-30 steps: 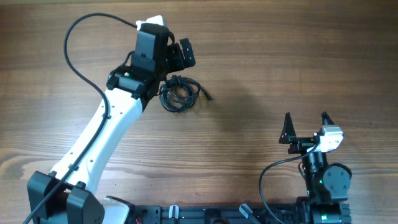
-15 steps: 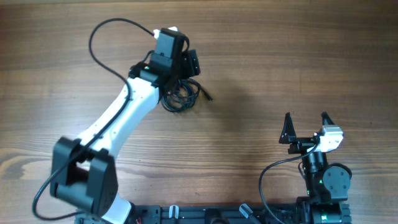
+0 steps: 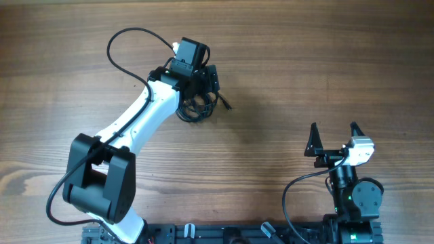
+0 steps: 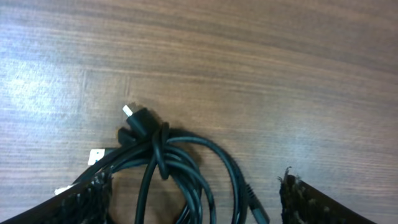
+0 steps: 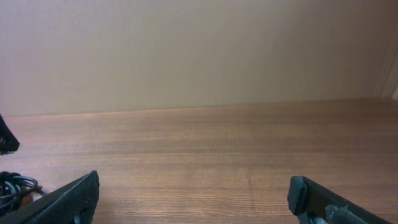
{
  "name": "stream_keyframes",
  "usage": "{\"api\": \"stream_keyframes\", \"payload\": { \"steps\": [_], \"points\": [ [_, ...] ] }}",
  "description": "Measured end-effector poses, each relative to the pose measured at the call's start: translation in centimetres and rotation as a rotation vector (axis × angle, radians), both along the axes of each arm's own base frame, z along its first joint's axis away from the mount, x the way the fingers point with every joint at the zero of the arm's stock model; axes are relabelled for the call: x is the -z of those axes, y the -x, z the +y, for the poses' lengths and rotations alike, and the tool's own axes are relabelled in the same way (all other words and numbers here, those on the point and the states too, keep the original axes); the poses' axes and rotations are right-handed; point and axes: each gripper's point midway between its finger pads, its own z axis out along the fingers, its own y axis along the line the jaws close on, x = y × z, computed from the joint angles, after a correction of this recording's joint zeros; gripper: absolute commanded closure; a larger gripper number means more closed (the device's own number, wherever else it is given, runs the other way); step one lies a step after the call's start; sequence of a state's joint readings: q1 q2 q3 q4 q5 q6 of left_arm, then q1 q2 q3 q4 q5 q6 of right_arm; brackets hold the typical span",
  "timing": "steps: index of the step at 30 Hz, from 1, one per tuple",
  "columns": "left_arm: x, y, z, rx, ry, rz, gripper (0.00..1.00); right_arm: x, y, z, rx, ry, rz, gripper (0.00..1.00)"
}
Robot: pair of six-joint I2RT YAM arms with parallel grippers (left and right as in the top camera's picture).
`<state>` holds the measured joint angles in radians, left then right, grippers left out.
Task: Untangle cables
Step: 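Hold the black cable bundle above the table with the left gripper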
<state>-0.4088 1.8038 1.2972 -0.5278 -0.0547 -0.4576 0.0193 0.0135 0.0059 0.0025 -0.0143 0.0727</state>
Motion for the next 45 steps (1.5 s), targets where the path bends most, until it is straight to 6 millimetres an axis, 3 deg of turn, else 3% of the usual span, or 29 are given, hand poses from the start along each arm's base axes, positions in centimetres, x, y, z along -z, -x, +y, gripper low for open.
{"api": "stream_keyframes", "payload": {
  "steps": [45],
  "points": [
    [0.04,0.06,0.03,0.0,-0.002,0.003,0.02,0.0,0.0,0.01,0.0,0.0,0.0,0.0]
  ]
}}
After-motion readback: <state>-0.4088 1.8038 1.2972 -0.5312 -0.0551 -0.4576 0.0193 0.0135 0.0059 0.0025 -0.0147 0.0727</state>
